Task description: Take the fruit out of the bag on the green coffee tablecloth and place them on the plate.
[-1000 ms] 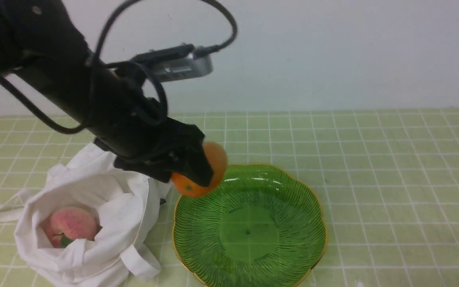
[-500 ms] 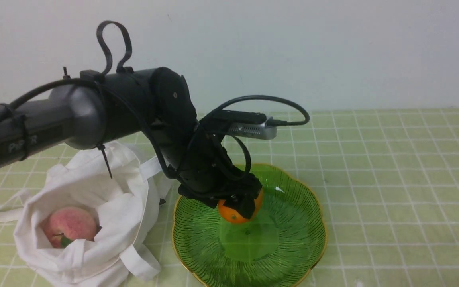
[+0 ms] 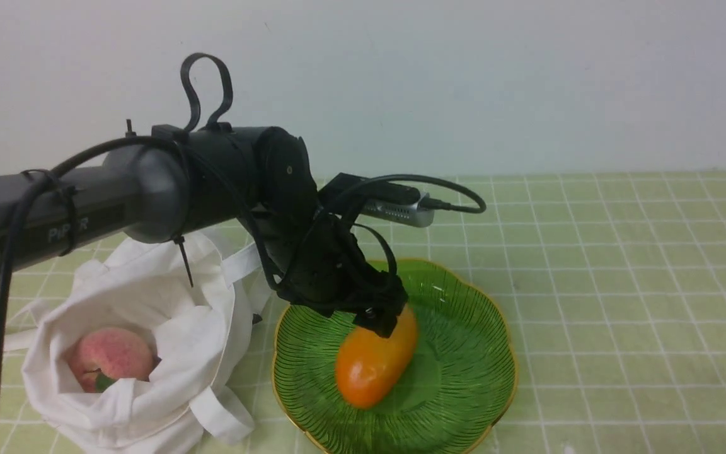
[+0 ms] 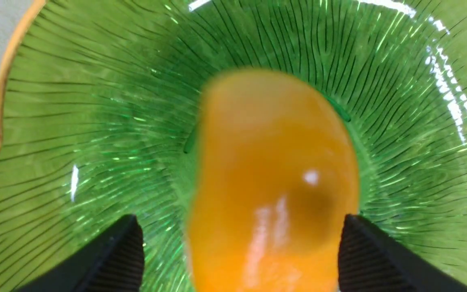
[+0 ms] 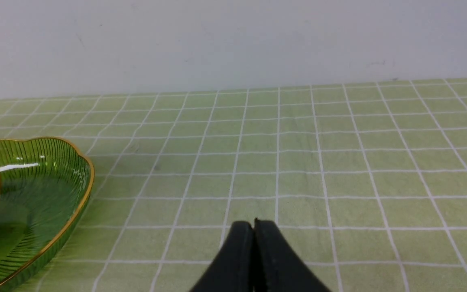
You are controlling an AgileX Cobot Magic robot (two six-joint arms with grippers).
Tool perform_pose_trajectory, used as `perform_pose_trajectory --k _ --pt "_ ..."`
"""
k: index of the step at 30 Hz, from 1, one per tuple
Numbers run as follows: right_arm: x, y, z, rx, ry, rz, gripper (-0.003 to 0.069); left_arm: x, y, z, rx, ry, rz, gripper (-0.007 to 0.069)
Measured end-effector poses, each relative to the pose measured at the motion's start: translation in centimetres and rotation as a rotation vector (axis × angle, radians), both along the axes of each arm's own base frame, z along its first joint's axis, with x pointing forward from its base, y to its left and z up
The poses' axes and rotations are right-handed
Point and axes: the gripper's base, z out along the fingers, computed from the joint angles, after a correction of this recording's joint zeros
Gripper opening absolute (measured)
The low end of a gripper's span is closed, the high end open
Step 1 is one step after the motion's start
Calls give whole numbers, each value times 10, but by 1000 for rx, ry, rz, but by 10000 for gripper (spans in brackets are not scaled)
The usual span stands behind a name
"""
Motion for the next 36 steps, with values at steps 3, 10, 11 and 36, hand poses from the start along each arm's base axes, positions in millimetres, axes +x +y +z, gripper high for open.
perform_pose_trajectory --k 3,10,11,36 --pt "0 0 0 0 0 0 -15 0 1 4 -6 -10 10 521" --pt "0 0 0 0 0 0 -15 -28 24 86 10 -199 -23 145" --pt "0 0 0 0 0 0 -15 -34 29 97 19 -216 -30 114" --pt "0 0 0 0 0 0 -15 -265 171 104 -282 -762 213 -8"
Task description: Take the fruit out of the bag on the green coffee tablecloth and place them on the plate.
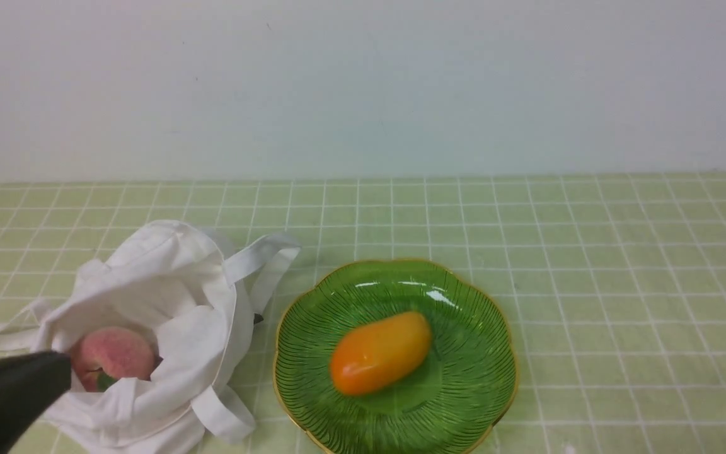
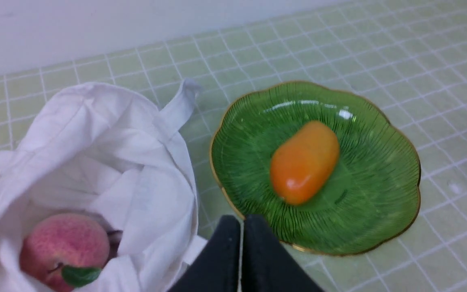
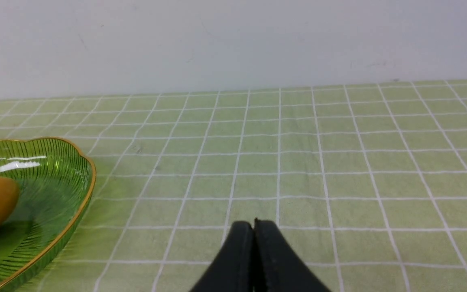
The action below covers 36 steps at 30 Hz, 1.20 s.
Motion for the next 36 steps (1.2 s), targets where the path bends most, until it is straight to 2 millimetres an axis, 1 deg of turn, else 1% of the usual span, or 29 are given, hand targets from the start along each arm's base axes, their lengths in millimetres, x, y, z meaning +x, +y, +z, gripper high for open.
perform_pose_trajectory --k 2,3,4,6,11,22,26,32,35,36 --pt "0 0 0 0 0 0 -15 -6 3 -23 -74 -93 -2 -8" --pt "0 0 0 0 0 0 -15 -7 3 -27 -80 -98 -2 -8" --pt "0 0 0 0 0 0 -15 -9 4 -34 -133 -146 -1 -8" --pt "0 0 0 0 0 0 -15 -11 4 -43 -183 -175 4 -8" --pt "0 0 0 0 0 0 -15 -9 3 -55 -200 -175 5 -8" --pt "0 0 0 0 0 0 -15 -9 3 -58 -204 -170 7 -8" --pt "0 0 0 0 0 0 -15 -9 4 -58 -172 -179 5 -8" --pt "0 0 0 0 0 0 -15 -10 6 -68 -110 -106 21 -8" --pt "0 0 0 0 0 0 -15 -9 9 -75 -79 -83 65 -8" --pt "0 0 0 0 0 0 -15 -7 12 -81 -63 -69 113 -8"
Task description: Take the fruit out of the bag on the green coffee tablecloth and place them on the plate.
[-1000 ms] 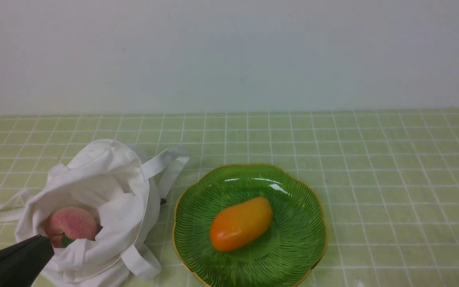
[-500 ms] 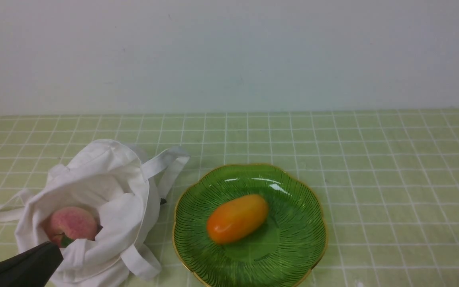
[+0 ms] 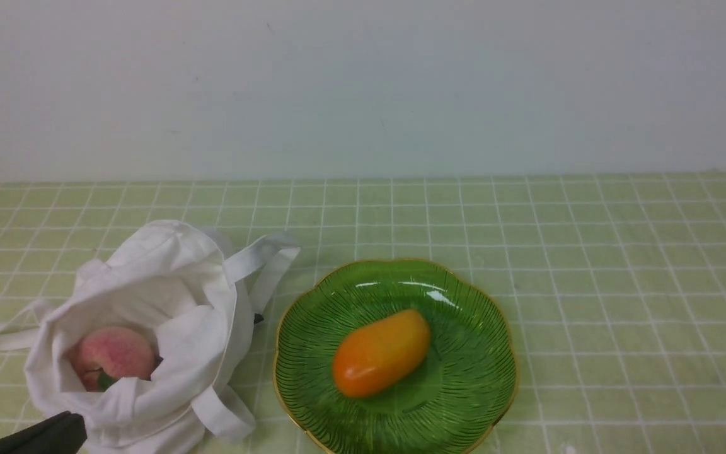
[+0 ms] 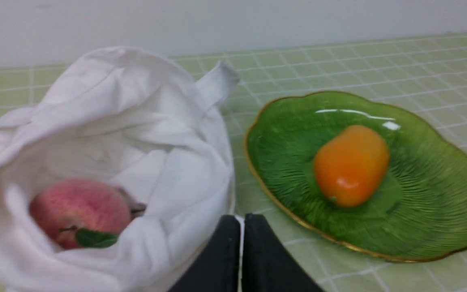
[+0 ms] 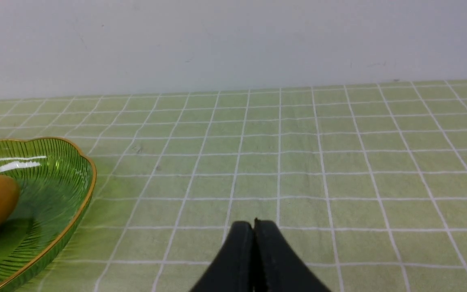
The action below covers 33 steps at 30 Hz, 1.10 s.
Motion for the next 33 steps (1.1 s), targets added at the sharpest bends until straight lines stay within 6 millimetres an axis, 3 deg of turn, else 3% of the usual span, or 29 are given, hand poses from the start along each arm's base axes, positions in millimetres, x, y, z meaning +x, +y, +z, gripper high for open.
perform_pose_trajectory --k 7,12,33 --pt "0 0 0 0 0 0 -15 0 15 -36 28 5 229 -8" --pt "0 0 0 0 0 0 -15 -7 23 -51 68 -66 324 -8" --pt "0 0 0 0 0 0 -15 -11 26 -57 102 -26 359 -8"
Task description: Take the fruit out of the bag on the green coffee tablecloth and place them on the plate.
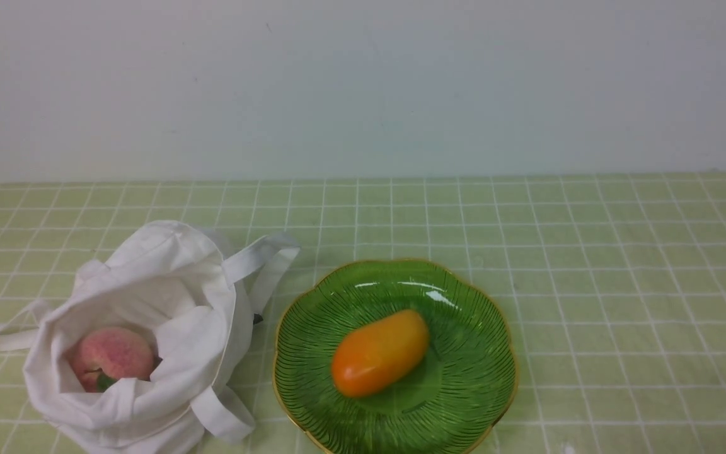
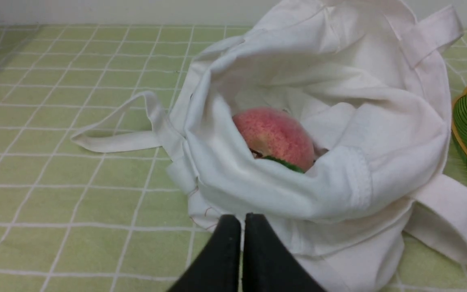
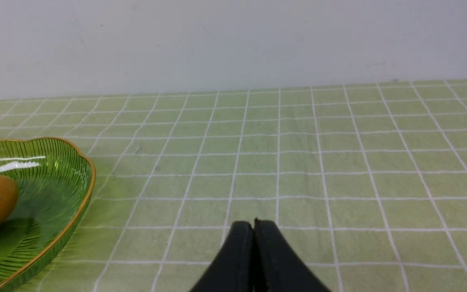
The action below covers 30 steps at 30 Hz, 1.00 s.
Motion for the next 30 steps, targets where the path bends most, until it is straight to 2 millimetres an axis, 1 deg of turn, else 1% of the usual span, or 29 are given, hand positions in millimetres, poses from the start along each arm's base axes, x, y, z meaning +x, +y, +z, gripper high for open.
perform_pose_trajectory --k 7,30 --pt "0 0 0 0 0 0 -15 0 -1 0 3 0 -23 -8" --pt "0 0 0 0 0 0 -15 0 -1 0 3 0 -23 -8"
